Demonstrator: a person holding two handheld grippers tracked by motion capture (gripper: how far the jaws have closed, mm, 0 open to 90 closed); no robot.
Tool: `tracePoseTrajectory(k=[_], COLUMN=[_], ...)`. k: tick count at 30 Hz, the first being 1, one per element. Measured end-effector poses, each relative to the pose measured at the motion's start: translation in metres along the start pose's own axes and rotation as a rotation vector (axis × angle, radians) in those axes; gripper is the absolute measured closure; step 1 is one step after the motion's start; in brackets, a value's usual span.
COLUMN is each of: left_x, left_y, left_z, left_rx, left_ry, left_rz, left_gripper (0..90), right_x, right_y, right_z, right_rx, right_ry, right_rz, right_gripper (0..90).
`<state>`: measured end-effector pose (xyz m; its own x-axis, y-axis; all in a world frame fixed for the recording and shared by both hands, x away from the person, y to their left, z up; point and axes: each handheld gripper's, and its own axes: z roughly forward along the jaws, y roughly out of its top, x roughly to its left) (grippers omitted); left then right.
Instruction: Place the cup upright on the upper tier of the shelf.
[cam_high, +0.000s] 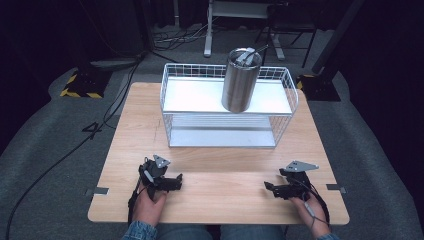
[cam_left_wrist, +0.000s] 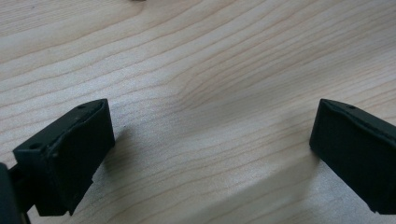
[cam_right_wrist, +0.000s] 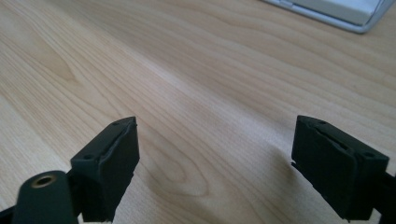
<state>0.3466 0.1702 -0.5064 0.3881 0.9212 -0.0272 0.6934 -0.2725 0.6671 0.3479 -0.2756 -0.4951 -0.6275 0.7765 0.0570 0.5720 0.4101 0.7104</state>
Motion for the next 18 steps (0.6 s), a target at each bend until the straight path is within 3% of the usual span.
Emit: tracePoseTrajectory(k=[2,8,18], left_x=[0.0,0.0,-0.0001], left_y=[0.0,0.0,-0.0001], left_z=[0.0,0.0,0.0], left_rx=[0.0,0.0,0.0], left_ry=[0.0,0.0,0.0], left_rz=[0.0,0.0,0.0], left_gripper=[0.4,0.4,0.4], right_x=[0.0004,0.0062,0.0072], right_y=[-0.0028,-0.0087,-0.0093], right_z=[0.0032,0.0065,0.0063], right_rx=[0.013,-0.031,-0.035], right_ry=[-0.004,-0.048,-0.054], right_rz=[-0.004,-0.042,-0.037], right_gripper=[15.4,13.5,13.4])
